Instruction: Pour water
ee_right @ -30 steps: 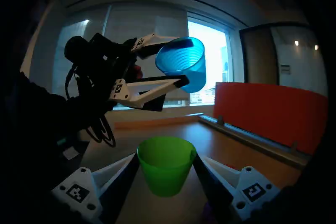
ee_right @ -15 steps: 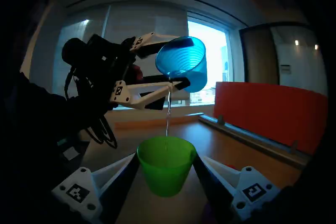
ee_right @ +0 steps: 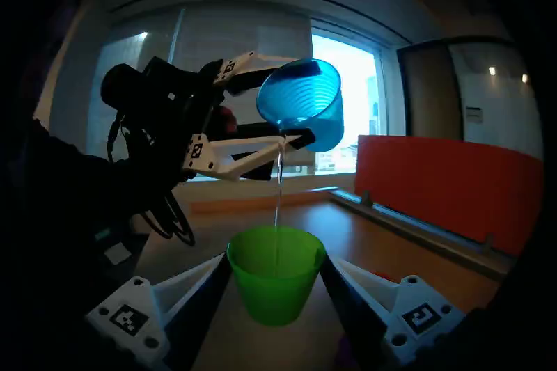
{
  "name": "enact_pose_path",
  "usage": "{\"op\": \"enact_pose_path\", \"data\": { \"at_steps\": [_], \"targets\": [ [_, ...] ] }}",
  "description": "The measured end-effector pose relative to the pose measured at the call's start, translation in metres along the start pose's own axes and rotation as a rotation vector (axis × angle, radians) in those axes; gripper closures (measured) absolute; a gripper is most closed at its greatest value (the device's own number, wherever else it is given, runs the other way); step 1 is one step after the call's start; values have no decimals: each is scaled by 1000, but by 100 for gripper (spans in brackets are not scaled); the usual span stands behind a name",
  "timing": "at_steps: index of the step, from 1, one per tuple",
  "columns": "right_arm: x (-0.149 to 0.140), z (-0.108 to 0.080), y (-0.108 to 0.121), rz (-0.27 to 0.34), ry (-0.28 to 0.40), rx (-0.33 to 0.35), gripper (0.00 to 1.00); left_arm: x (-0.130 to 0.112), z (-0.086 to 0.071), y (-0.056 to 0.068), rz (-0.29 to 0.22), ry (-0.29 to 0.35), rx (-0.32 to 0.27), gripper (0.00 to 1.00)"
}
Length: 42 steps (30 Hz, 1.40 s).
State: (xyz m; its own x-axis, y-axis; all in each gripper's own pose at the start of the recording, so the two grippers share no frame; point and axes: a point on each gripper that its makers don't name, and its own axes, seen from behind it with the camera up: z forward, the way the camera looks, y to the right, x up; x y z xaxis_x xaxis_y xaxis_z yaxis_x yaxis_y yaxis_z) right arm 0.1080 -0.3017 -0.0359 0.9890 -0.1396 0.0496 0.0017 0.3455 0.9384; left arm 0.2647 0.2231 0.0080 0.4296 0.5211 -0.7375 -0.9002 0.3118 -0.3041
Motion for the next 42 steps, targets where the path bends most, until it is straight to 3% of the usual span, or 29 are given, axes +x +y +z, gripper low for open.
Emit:
{"op": "enact_pose_path", "data": {
  "at_steps": [42],
  "targets": [
    [2,-3,1,-8,0,-4,9,1,2,-3,80,-11,2,14]
  ]
}}
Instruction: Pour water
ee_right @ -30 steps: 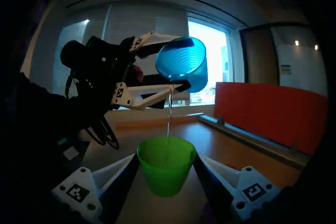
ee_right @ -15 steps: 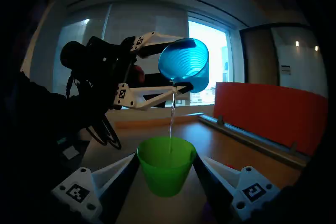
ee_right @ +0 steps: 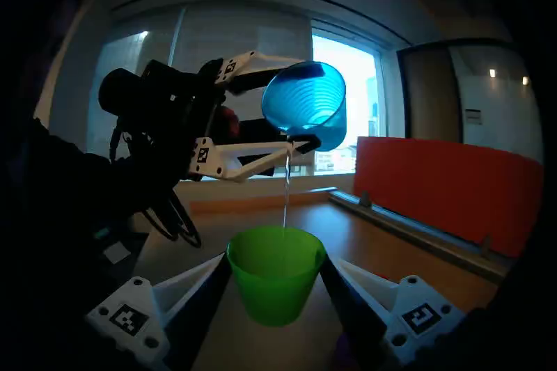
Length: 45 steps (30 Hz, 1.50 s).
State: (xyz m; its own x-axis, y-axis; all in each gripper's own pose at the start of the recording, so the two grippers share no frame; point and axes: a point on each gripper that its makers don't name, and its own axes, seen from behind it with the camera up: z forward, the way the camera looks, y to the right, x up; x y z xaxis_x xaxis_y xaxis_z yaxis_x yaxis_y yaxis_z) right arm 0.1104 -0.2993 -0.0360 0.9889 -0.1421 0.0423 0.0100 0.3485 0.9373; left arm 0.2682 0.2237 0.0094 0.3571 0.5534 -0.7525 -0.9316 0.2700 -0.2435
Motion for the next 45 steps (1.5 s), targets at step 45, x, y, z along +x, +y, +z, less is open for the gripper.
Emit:
{"op": "enact_pose_path", "data": {
  "at_steps": [45],
  "targets": [
    [4,0,2,-6,8,-6,9,10,-1,-7,98,1,11,14]
  ]
}}
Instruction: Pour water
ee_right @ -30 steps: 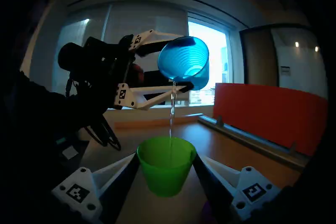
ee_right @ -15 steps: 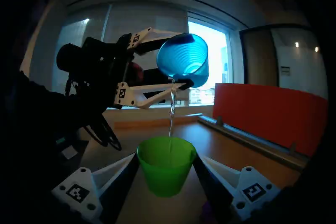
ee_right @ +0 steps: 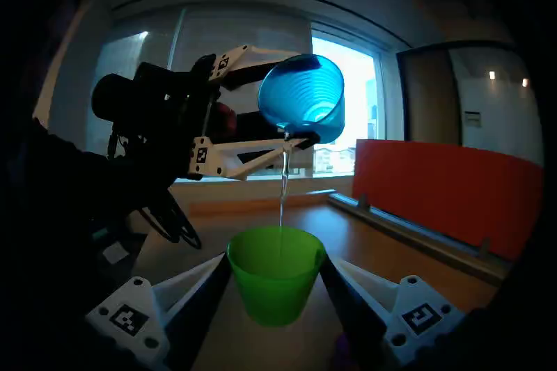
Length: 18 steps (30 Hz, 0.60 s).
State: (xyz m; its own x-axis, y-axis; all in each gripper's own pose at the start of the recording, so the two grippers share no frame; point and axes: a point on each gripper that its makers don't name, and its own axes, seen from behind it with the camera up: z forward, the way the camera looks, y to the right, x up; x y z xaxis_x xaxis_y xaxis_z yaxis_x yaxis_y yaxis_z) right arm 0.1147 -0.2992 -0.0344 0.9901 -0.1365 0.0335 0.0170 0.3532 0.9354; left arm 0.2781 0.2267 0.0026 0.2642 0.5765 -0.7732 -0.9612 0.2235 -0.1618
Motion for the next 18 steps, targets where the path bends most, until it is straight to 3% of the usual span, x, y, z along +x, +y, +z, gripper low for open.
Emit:
{"op": "enact_pose_path", "data": {
  "at_steps": [18],
  "targets": [
    [0,-1,1,0,6,0,9,4,1,0,35,-2,-8,14]
  ]
}}
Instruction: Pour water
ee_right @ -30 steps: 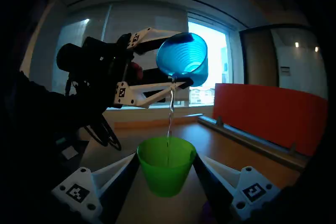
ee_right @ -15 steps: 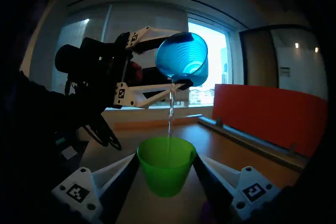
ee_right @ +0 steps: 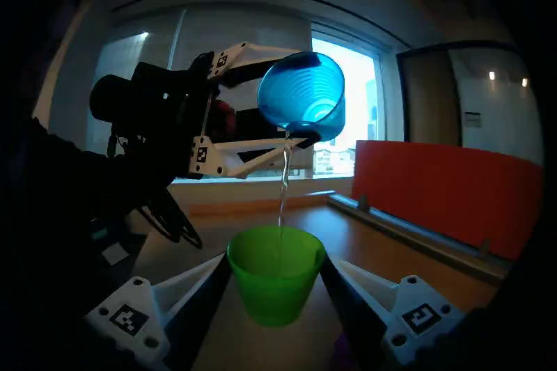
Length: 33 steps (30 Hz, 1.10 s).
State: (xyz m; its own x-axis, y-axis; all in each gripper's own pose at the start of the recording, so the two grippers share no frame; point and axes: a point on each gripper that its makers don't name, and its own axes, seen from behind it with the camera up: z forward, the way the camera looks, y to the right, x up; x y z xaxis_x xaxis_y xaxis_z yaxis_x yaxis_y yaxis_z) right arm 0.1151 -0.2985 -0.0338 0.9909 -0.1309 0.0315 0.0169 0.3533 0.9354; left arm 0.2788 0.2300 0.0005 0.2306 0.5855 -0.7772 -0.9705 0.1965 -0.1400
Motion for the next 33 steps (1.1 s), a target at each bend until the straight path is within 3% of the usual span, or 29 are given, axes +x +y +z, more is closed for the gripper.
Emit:
{"op": "enact_pose_path", "data": {
  "at_steps": [33],
  "targets": [
    [2,2,3,2,6,-8,9,4,3,1,97,-7,-8,14]
  ]
}}
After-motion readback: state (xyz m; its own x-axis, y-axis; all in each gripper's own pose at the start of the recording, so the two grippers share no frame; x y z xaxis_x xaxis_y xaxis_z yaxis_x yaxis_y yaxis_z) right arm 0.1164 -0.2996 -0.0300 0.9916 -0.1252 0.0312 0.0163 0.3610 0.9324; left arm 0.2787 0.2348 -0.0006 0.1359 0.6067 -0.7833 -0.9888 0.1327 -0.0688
